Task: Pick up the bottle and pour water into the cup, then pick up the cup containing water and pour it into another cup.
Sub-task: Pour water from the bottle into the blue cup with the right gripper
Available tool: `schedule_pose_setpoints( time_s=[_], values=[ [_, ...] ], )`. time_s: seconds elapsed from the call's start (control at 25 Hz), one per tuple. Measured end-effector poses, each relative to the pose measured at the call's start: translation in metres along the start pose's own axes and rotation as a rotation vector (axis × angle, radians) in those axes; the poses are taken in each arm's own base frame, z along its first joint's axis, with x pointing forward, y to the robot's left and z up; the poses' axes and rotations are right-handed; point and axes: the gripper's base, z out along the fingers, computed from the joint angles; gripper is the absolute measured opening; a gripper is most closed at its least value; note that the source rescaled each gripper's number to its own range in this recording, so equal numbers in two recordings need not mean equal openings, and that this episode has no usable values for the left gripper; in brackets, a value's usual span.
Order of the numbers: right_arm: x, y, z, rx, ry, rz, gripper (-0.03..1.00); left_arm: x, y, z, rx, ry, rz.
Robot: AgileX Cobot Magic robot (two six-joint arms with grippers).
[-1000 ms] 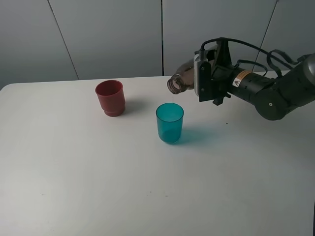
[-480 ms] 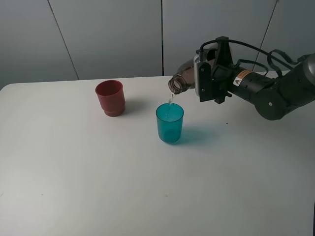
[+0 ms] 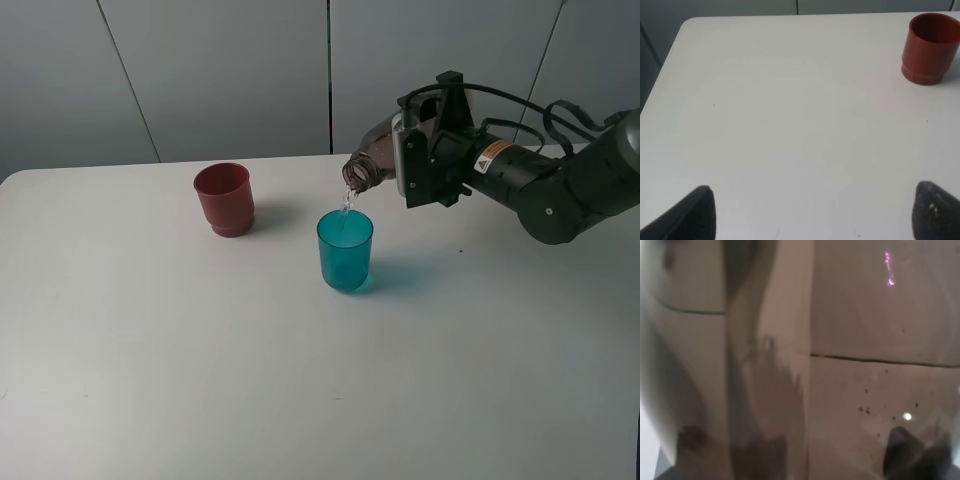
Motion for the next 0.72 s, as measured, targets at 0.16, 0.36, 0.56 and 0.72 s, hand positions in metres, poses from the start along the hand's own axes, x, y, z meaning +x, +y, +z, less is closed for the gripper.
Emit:
schedule_pose_setpoints(
  time_s=[0.16,0.36,0.56,0.72],
  values=[
    [-0.0005,-0.0003,0.0001,0.002,-0.001,-0.016,0.05,0.0,0.0,0.0,0.0,0.0,0.001],
    [-0.0005,-0.002,0.0,0.022,-0.001,-0.02,0.05,0.0,0.0,0.0,0.0,0.0,0.001],
    [-0.0005,-0.0026,0.0,0.028,-0.001,-0.046,0.05,0.0,0.0,0.0,0.0,0.0,-0.001],
    [-0.0002,-0.0029,0.0,0.032,0.003,-0.058,0.05,0.0,0.0,0.0,0.0,0.0,-0.001]
  ],
)
